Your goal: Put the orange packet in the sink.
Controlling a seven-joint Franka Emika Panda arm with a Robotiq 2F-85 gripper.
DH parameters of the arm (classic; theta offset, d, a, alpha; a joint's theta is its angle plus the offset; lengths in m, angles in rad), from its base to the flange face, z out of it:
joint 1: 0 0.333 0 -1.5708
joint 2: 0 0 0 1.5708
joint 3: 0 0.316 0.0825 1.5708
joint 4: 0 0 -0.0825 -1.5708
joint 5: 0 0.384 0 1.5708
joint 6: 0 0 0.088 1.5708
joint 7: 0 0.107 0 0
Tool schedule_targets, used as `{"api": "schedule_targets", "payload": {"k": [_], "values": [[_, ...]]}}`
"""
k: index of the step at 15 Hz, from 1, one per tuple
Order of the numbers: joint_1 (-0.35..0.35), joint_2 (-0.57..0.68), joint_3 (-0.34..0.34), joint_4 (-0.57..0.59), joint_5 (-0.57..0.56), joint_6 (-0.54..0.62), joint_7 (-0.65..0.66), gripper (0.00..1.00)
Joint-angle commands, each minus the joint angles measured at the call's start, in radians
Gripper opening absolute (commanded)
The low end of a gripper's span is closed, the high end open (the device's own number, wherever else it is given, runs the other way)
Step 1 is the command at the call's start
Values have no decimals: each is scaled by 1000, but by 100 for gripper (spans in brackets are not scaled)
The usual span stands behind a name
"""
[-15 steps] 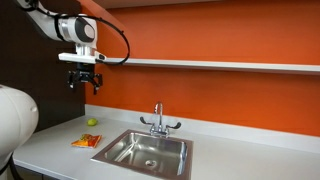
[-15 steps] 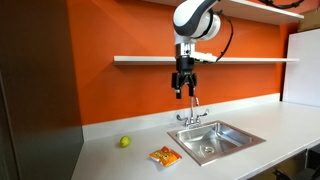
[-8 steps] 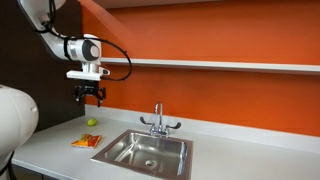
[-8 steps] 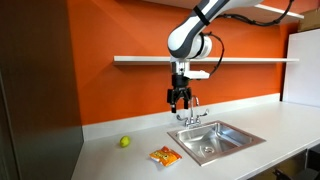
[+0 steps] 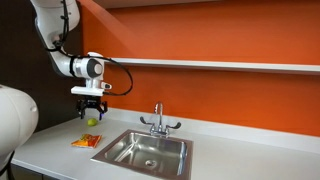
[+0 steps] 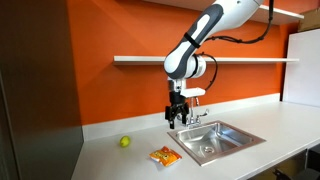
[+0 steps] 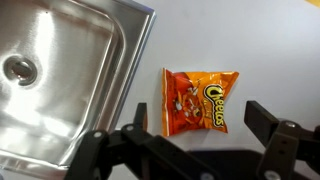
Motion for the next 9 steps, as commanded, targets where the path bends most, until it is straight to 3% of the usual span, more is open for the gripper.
{"api": "schedule_targets", "payload": {"k": [1,9], "values": [[-15,71,23,35,-10,19,-1,100],[-5,177,63,70,-4,41,-3,100]]}}
